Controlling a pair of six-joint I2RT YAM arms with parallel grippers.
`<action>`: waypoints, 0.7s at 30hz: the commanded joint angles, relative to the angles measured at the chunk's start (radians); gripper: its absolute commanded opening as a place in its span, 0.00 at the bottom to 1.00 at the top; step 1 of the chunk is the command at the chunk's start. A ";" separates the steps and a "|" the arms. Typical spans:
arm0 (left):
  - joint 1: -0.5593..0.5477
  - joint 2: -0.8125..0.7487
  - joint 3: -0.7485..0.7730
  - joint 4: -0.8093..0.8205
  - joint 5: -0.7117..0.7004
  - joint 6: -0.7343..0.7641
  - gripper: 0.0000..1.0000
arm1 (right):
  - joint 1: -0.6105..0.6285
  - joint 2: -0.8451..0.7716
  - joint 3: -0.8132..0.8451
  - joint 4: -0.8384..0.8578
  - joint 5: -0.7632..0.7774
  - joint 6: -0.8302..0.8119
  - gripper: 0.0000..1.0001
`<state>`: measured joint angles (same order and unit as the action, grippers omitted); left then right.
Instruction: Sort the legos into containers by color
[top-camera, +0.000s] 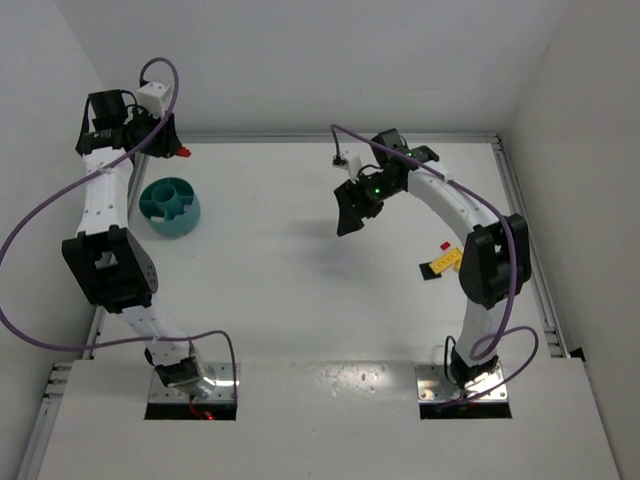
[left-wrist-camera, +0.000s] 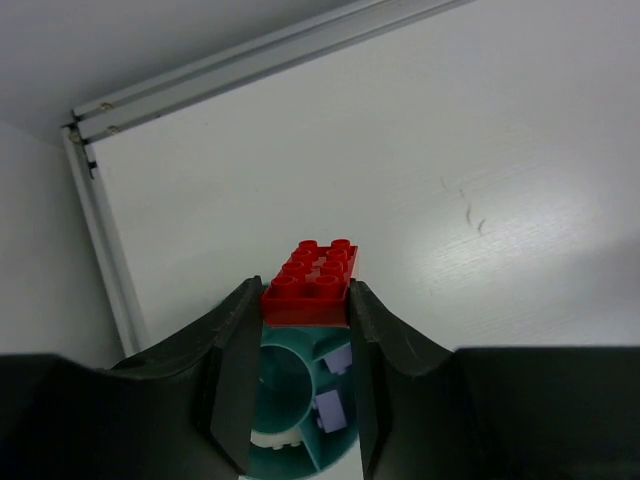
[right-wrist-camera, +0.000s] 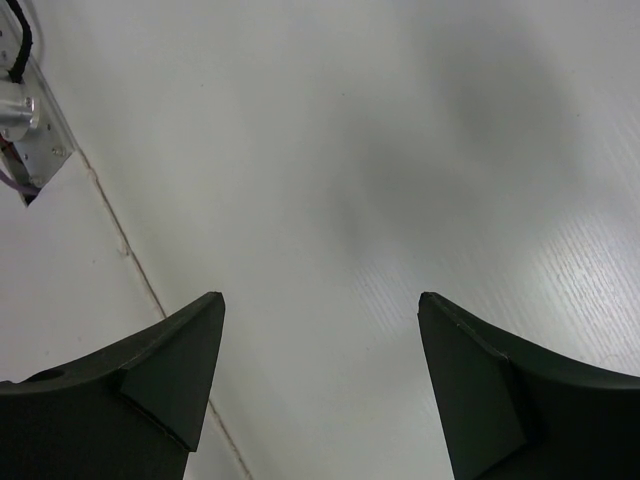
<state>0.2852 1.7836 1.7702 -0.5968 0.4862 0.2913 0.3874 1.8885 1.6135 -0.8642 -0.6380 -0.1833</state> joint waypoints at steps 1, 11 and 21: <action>0.009 0.046 0.089 -0.016 -0.069 0.034 0.28 | -0.007 0.001 0.010 0.016 -0.029 -0.025 0.79; 0.009 0.201 0.322 -0.236 -0.089 0.181 0.31 | -0.007 0.020 0.019 0.007 -0.038 -0.025 0.78; 0.000 0.281 0.390 -0.363 -0.107 0.261 0.31 | -0.007 0.029 0.028 -0.002 -0.048 -0.036 0.78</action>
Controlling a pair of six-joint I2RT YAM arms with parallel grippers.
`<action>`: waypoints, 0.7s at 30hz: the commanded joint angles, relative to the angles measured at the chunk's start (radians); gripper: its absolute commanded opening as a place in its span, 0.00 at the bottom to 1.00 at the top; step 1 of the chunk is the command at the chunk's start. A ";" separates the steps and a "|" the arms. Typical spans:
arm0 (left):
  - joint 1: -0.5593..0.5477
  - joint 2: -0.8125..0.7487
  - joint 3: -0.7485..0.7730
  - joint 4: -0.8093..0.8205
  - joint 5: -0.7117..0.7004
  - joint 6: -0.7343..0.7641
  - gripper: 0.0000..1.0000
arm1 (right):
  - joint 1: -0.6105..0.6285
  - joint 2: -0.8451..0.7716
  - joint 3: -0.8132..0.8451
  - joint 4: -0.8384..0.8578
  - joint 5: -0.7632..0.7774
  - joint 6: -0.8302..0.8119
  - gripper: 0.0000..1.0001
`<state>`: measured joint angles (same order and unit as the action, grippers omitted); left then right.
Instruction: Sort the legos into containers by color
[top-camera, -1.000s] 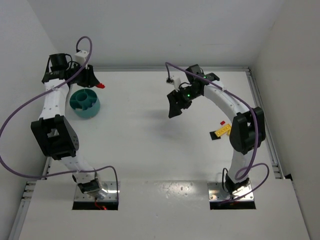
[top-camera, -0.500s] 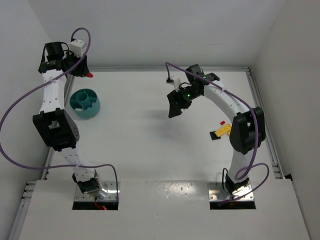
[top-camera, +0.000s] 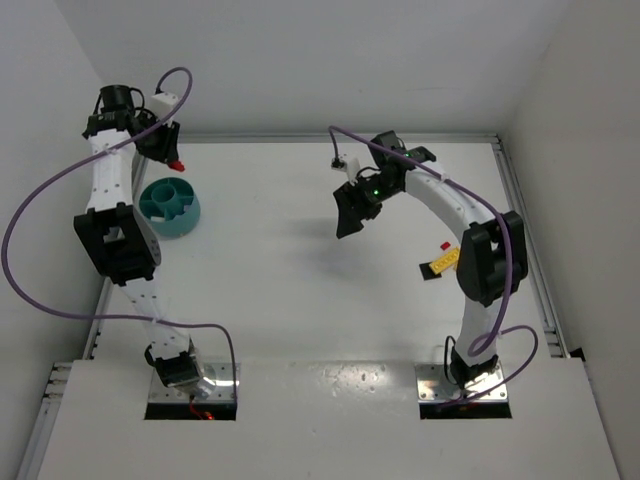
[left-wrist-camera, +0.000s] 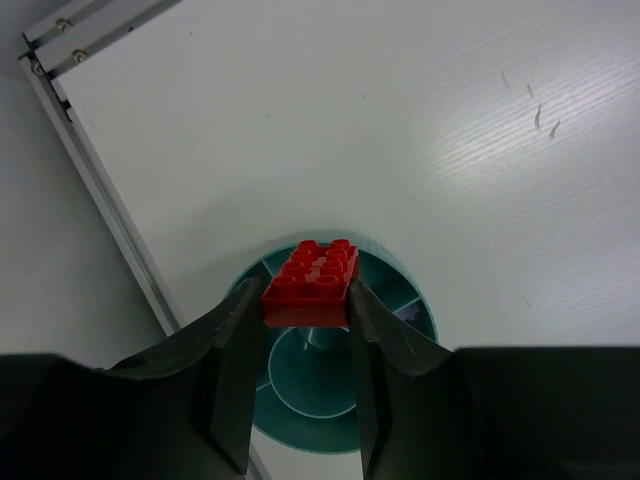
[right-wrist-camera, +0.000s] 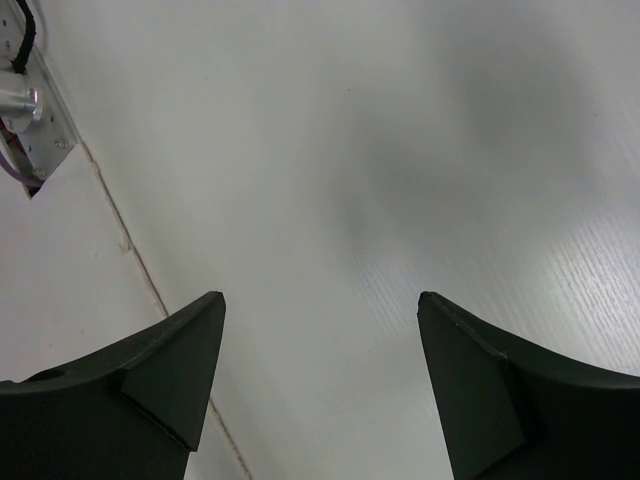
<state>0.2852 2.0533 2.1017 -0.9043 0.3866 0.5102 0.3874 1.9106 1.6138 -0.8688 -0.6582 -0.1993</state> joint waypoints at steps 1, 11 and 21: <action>0.000 0.011 0.058 -0.056 -0.008 0.054 0.31 | -0.007 0.007 0.028 0.002 -0.027 -0.020 0.78; 0.000 0.042 0.058 -0.094 -0.028 0.074 0.31 | -0.007 0.025 0.046 -0.018 -0.049 -0.029 0.78; 0.000 0.061 0.049 -0.105 -0.037 0.093 0.36 | -0.007 0.044 0.057 -0.027 -0.049 -0.029 0.78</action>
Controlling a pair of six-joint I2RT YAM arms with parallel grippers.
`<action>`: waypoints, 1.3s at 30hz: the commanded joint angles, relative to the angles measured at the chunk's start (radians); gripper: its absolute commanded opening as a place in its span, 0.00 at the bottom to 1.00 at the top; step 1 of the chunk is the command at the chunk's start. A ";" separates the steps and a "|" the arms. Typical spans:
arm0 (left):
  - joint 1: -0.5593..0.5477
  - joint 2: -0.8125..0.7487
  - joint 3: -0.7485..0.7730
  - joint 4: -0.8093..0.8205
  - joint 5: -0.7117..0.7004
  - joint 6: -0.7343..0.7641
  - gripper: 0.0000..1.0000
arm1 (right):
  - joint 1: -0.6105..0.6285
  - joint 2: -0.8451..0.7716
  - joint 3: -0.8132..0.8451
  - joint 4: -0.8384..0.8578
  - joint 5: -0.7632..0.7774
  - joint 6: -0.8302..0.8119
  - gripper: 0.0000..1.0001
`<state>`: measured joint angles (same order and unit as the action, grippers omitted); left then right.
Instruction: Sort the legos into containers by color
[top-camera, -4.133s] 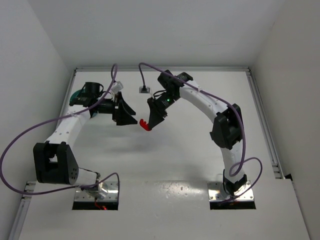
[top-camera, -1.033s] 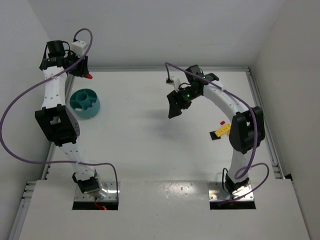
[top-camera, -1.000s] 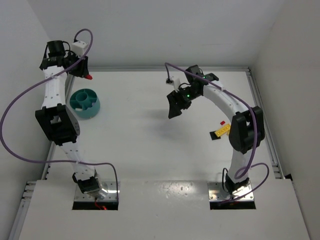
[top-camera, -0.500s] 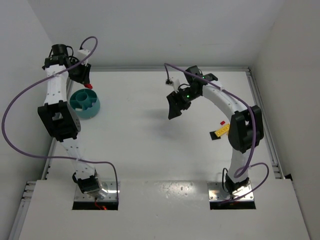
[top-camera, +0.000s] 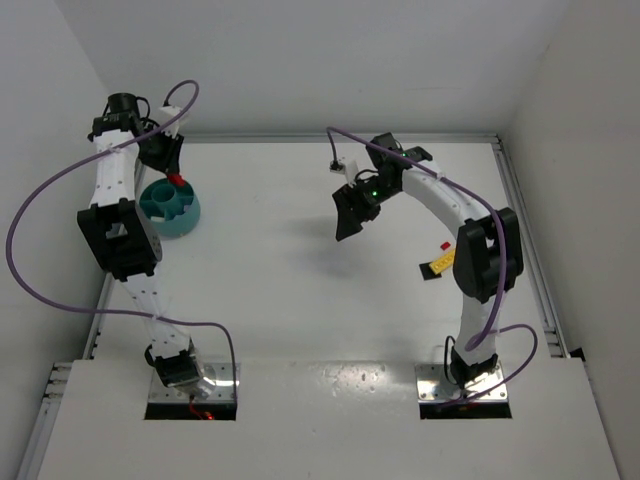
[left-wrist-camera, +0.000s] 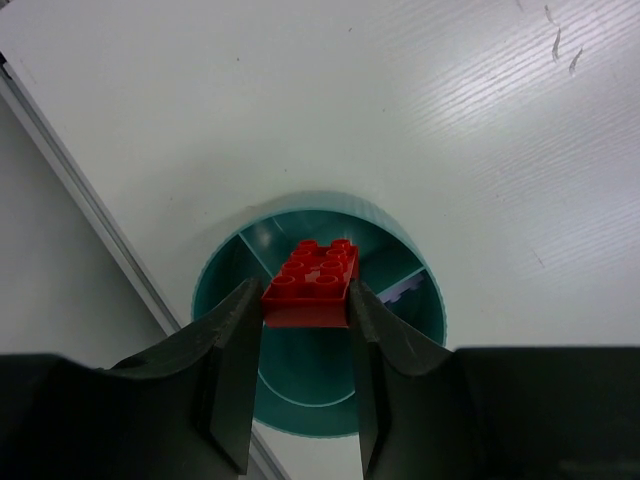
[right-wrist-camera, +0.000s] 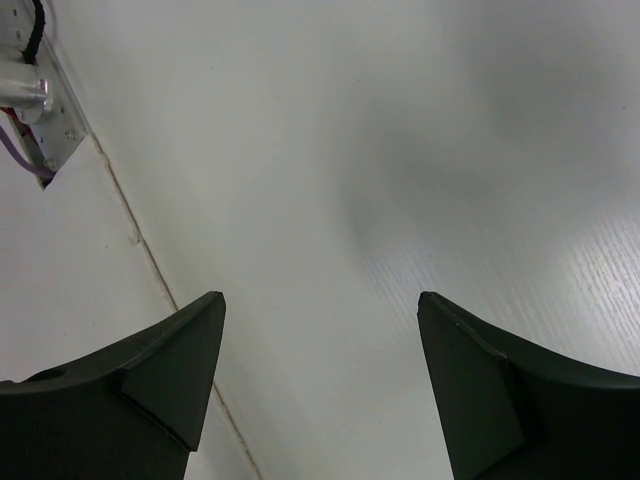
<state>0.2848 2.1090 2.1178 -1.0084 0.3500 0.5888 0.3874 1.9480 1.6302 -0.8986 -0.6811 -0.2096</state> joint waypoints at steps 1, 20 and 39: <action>0.001 0.005 0.024 -0.001 0.000 0.014 0.37 | -0.007 0.006 0.040 0.003 -0.026 -0.019 0.78; -0.009 0.016 0.033 0.031 0.018 -0.015 0.75 | -0.007 -0.012 0.022 0.013 0.043 -0.019 0.78; -0.256 -0.570 -0.576 0.358 0.300 -0.213 0.79 | -0.360 -0.376 -0.409 0.058 0.670 -0.160 0.67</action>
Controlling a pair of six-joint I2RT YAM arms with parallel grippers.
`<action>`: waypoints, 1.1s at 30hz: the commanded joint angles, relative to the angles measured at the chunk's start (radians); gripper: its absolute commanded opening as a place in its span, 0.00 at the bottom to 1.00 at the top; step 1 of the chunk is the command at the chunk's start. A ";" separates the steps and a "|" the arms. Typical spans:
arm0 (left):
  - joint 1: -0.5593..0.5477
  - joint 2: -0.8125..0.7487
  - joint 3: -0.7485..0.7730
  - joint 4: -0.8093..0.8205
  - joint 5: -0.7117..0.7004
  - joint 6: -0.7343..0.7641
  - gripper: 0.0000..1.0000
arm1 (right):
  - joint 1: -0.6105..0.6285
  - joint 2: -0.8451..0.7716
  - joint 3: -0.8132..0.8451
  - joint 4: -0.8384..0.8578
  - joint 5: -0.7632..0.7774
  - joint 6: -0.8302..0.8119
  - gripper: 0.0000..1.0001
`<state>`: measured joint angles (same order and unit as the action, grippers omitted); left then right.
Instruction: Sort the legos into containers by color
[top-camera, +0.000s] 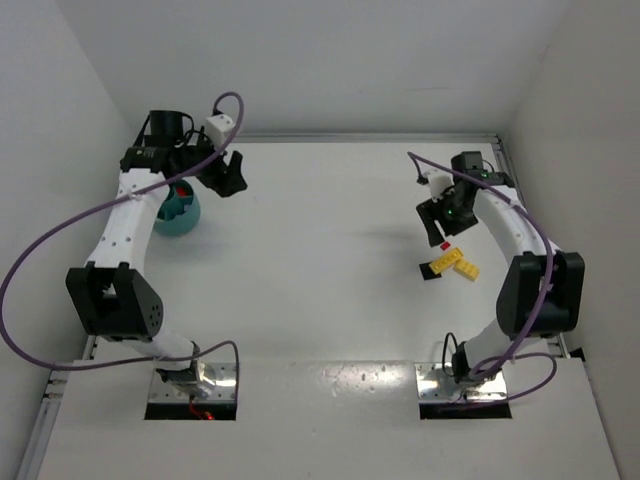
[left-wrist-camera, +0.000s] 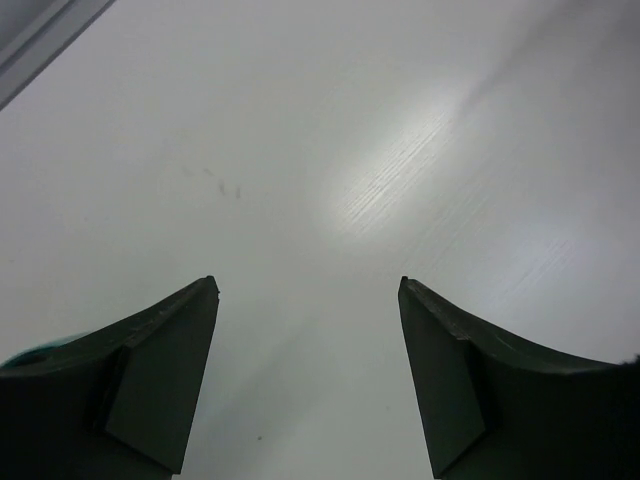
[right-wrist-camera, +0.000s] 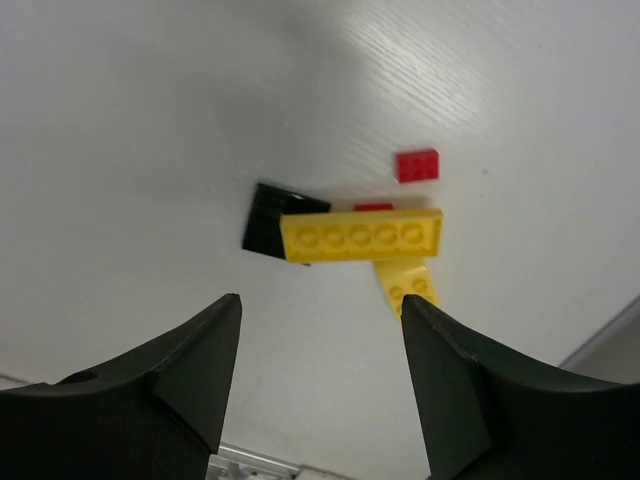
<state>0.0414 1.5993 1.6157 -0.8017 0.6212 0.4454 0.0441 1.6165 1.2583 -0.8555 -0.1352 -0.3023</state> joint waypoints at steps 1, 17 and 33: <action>-0.030 -0.088 -0.111 0.163 0.029 -0.092 0.79 | -0.038 -0.053 -0.046 0.029 0.137 -0.067 0.66; -0.071 -0.176 -0.254 0.223 0.025 -0.097 0.79 | -0.069 0.207 -0.046 0.249 0.172 -0.008 0.55; -0.071 -0.167 -0.244 0.223 0.025 -0.088 0.79 | -0.096 0.099 -0.246 0.290 0.327 -0.075 0.66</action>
<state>-0.0212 1.4574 1.3598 -0.6106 0.6353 0.3508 -0.0368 1.7836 1.0161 -0.5552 0.1623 -0.3607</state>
